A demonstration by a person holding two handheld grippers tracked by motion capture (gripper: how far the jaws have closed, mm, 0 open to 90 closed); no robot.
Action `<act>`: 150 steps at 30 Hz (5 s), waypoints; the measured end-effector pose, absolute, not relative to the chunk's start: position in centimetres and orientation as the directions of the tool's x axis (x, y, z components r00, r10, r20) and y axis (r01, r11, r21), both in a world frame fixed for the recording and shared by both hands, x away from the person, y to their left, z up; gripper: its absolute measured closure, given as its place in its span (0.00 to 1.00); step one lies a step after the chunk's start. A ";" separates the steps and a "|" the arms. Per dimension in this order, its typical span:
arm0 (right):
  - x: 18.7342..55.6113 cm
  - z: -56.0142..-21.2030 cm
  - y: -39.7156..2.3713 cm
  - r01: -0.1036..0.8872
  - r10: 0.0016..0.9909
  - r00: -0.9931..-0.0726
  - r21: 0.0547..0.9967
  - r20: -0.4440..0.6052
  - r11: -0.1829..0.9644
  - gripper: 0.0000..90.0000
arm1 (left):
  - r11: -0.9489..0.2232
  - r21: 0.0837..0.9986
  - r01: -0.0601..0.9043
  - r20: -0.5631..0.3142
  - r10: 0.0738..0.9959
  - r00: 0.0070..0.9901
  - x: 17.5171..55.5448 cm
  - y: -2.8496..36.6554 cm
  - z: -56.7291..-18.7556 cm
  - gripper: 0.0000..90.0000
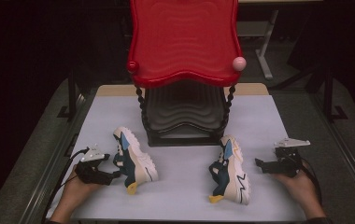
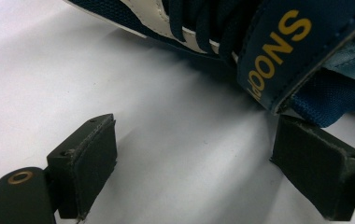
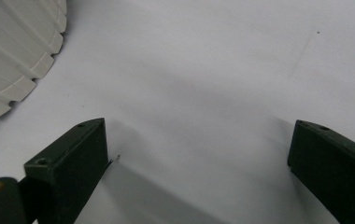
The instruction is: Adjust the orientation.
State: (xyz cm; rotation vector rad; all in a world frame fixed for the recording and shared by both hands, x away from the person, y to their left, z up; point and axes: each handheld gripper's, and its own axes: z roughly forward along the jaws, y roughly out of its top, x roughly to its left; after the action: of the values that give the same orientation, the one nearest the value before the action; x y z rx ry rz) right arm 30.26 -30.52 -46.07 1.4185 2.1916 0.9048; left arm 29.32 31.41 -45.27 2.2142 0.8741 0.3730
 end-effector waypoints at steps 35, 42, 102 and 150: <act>30.3 -46.1 -30.5 0.665 0.907 -0.421 0.690 0.028 0.287 0.05 | -0.501 0.798 0.334 0.013 0.569 0.822 28.4 31.8 -42.9 0.79; 30.3 -46.1 -30.5 0.664 0.907 -0.421 0.691 0.028 0.287 0.05 | -0.505 0.796 0.333 0.009 0.561 0.828 28.2 32.0 -42.6 0.81; 30.3 -46.1 -30.5 0.665 0.907 -0.421 0.690 0.031 0.285 0.05 | -0.438 0.825 0.357 -0.075 0.541 0.837 32.5 30.2 -38.3 0.81; 30.3 -46.1 -30.5 0.665 0.907 -0.420 0.690 0.030 0.286 0.05 | -0.429 0.814 0.392 -0.222 0.393 0.892 28.9 25.4 -37.5 0.87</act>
State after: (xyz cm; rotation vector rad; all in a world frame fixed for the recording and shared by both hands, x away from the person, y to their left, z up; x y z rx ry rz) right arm 30.26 -30.51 -46.07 1.4183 2.1917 0.9022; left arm 28.89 25.44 -37.52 2.0616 0.5664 0.0019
